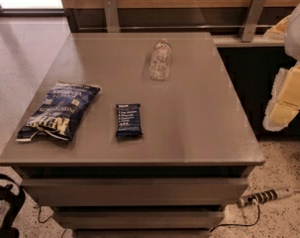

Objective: Place water bottle upright

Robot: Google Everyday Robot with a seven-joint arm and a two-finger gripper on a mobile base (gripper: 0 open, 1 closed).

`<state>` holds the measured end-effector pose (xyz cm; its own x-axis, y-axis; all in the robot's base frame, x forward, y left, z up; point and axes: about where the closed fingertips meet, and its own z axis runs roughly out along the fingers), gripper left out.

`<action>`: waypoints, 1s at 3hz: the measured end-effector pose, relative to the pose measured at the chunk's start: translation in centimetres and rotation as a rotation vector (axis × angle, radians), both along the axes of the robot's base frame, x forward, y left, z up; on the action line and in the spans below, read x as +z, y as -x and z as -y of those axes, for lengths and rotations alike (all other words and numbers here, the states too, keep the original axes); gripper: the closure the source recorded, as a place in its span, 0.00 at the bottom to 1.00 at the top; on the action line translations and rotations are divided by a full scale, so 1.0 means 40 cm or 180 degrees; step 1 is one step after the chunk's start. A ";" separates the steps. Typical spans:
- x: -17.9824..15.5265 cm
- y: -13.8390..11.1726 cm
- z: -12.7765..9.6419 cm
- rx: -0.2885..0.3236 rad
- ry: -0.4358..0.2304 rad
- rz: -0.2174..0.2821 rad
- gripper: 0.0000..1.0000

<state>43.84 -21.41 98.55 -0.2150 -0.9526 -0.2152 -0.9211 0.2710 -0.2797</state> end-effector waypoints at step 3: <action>0.039 -0.123 -0.018 -0.0521 -0.0574 -0.0027 0.00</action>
Offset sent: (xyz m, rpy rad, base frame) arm 0.0558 -0.0048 0.0168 0.1675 -0.0174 -0.1749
